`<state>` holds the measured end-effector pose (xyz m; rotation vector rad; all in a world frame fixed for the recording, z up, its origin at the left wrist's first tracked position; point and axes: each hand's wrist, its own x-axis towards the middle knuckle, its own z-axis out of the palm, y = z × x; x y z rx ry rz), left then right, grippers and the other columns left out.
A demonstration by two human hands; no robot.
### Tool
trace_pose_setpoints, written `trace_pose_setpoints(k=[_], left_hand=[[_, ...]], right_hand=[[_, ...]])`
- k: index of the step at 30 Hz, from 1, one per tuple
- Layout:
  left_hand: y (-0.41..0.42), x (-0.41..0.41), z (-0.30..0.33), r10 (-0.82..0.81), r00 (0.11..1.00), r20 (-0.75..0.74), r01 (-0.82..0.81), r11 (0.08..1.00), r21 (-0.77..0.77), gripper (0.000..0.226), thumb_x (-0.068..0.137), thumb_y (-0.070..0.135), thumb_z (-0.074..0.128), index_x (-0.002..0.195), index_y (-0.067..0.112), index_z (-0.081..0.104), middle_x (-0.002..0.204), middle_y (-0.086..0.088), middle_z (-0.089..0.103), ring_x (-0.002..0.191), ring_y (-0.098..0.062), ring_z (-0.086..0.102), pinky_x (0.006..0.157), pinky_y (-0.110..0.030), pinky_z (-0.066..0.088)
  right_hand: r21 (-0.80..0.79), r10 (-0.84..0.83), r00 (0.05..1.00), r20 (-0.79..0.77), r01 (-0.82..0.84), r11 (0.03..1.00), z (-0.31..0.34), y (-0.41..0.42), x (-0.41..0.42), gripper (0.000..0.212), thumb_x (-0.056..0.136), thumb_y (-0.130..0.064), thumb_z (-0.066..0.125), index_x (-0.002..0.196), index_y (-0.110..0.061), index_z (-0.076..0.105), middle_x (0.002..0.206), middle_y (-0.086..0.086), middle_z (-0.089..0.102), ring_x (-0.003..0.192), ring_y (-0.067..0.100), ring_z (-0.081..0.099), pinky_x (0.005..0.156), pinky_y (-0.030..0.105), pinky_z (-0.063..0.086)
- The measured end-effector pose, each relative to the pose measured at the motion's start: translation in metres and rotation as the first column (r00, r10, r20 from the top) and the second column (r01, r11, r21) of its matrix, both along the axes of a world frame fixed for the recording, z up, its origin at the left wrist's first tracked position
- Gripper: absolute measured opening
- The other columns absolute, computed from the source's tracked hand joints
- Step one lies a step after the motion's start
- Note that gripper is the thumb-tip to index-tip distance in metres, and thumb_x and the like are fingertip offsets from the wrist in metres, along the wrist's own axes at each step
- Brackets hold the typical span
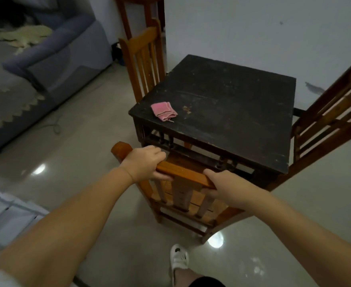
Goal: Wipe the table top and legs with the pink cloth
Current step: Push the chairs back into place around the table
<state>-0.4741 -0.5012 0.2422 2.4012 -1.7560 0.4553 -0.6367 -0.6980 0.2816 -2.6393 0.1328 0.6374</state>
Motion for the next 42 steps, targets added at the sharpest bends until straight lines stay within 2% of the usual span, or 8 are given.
trace_pose_setpoints(k=[4, 8, 16, 31, 34, 36, 39, 42], left_hand=[[-0.026, 0.037, 0.004, -0.010, 0.999, -0.043, 0.011, 0.999, 0.045, 0.051, 0.071, 0.064, 0.060, 0.076, 0.013, 0.057, 0.075, -0.005, 0.059, 0.068, -0.021, 0.056, 0.051, -0.028, 0.045], [-0.040, 0.066, 0.001, -0.072, 0.997, 0.026, 0.072, 0.997, -0.012, 0.056, 0.071, 0.069, 0.043, 0.069, 0.015, 0.057, 0.066, -0.002, 0.058, 0.058, -0.019, 0.057, 0.041, -0.023, 0.043], [-0.059, 0.081, 0.002, -0.073, 0.997, 0.013, 0.074, 0.996, -0.054, 0.056, 0.072, 0.071, 0.040, 0.065, 0.017, 0.054, 0.062, 0.002, 0.056, 0.054, -0.013, 0.052, 0.039, -0.019, 0.034], [-0.057, 0.074, 0.025, -0.034, 0.961, -0.276, 0.110, 0.958, 0.266, 0.058, 0.084, 0.065, 0.041, 0.114, 0.015, 0.049, 0.114, -0.005, 0.055, 0.105, -0.020, 0.050, 0.077, -0.032, 0.044], [-0.051, 0.085, 0.051, -0.079, 0.934, -0.348, 0.183, 0.944, 0.276, 0.062, 0.086, 0.065, 0.034, 0.123, 0.017, 0.046, 0.119, -0.005, 0.053, 0.107, -0.020, 0.050, 0.081, -0.033, 0.043], [-0.046, 0.108, 0.074, -0.127, 0.905, -0.407, 0.206, 0.966, 0.156, 0.055, 0.087, 0.062, 0.036, 0.120, 0.020, 0.049, 0.113, -0.001, 0.054, 0.102, -0.015, 0.052, 0.081, -0.032, 0.047], [-0.038, 0.170, 0.086, -0.082, 0.832, -0.548, 0.111, 0.994, 0.020, 0.039, 0.091, 0.052, 0.041, 0.113, 0.022, 0.054, 0.104, 0.006, 0.056, 0.090, -0.006, 0.053, 0.076, -0.026, 0.047], [-0.031, 0.237, 0.049, 0.119, 0.790, -0.601, -0.052, 0.991, 0.127, 0.030, 0.093, 0.043, 0.042, 0.110, 0.022, 0.055, 0.098, 0.005, 0.055, 0.080, -0.003, 0.052, 0.071, -0.023, 0.047]], right_hand=[[-0.015, -0.032, 0.999, 0.024, 0.032, 0.999, 0.001, -0.018, 0.031, 0.021, 0.092, -0.038, 0.053, 0.108, -0.029, 0.044, 0.086, -0.005, 0.061, 0.074, 0.011, 0.063, 0.074, 0.032, 0.057], [0.007, -0.053, 0.999, -0.006, 0.053, 0.999, 0.001, -0.027, 0.054, 0.022, 0.092, -0.041, 0.052, 0.108, -0.030, 0.045, 0.087, -0.006, 0.060, 0.075, 0.011, 0.062, 0.075, 0.033, 0.057], [-0.025, -0.077, 0.996, -0.033, 0.076, 0.997, 0.011, -0.047, 0.069, 0.019, 0.090, -0.043, 0.052, 0.106, -0.032, 0.047, 0.089, -0.009, 0.061, 0.077, 0.008, 0.061, 0.079, 0.031, 0.055], [-0.105, -0.370, 0.908, -0.194, 0.356, 0.929, 0.019, -0.032, 0.073, 0.016, 0.084, -0.035, 0.064, 0.096, -0.038, 0.054, 0.098, -0.012, 0.061, 0.094, 0.007, 0.059, 0.094, 0.031, 0.047], [-0.106, -0.428, 0.858, -0.283, 0.416, 0.903, 0.034, -0.025, 0.088, 0.041, 0.081, -0.047, 0.064, 0.116, -0.043, 0.045, 0.114, -0.014, 0.056, 0.108, 0.010, 0.054, 0.100, 0.036, 0.043], [-0.036, -0.446, 0.851, -0.277, 0.455, 0.890, 0.052, -0.021, 0.111, 0.061, 0.081, -0.054, 0.061, 0.133, -0.044, 0.032, 0.127, -0.013, 0.050, 0.119, 0.012, 0.049, 0.105, 0.038, 0.039], [-0.069, -0.454, 0.882, -0.125, 0.448, 0.891, 0.068, -0.019, 0.164, 0.062, 0.084, -0.052, 0.057, 0.138, -0.039, 0.030, 0.135, -0.007, 0.048, 0.124, 0.014, 0.047, 0.103, 0.035, 0.038], [-0.133, -0.340, 0.940, -0.033, 0.333, 0.934, 0.053, -0.019, 0.234, 0.060, 0.088, -0.050, 0.053, 0.140, -0.030, 0.031, 0.142, 0.001, 0.042, 0.126, 0.019, 0.045, 0.104, 0.036, 0.038]])
